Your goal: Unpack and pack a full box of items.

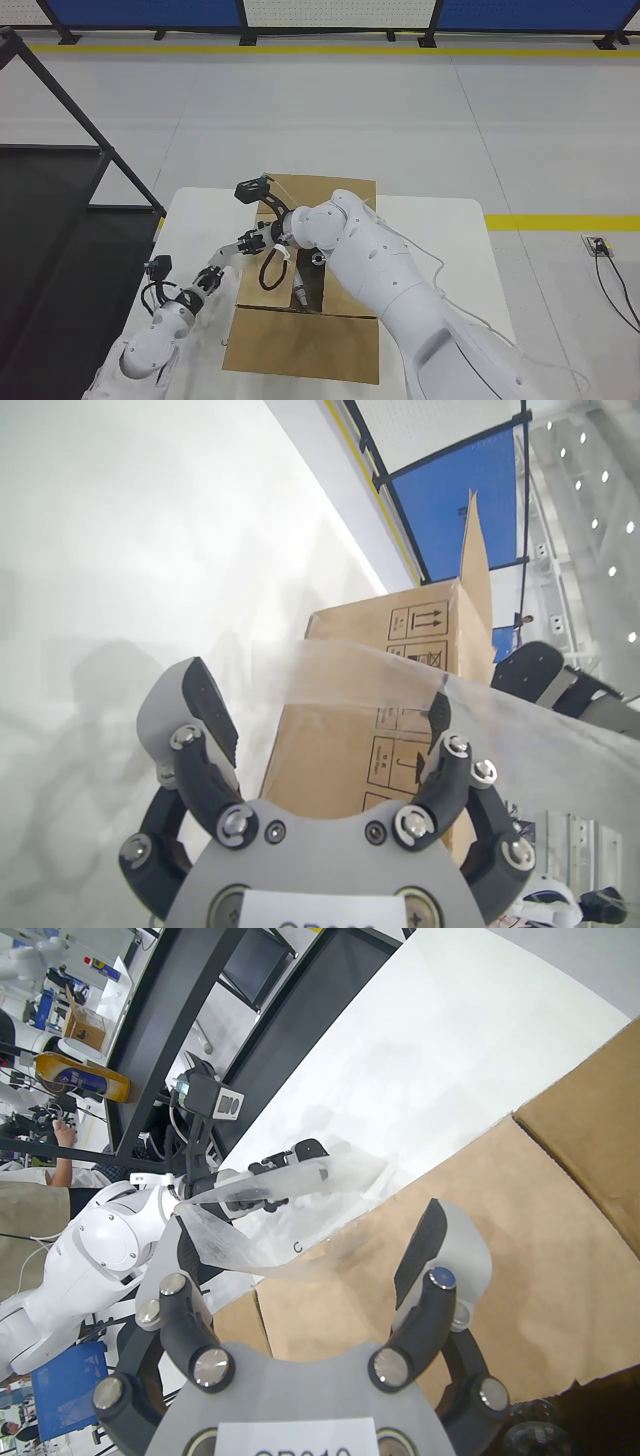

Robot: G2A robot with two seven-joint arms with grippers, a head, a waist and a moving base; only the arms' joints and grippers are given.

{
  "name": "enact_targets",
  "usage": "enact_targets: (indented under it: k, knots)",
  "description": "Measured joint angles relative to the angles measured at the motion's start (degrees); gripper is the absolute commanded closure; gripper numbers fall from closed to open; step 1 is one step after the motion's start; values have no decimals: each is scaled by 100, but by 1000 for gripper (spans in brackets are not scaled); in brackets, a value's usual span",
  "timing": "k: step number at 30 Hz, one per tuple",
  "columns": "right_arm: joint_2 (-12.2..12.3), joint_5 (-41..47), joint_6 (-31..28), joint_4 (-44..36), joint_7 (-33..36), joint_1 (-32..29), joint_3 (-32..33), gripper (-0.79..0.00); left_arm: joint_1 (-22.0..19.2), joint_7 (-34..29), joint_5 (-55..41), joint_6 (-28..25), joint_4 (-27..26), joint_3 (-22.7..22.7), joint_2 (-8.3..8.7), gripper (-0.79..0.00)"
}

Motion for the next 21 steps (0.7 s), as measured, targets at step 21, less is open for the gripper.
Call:
enact_targets:
  k: [21]
  knots:
    - [-13, -80, -38, -12, 24, -1, 84, -785, 618, 3085, 4136, 53, -96, 127, 69, -785]
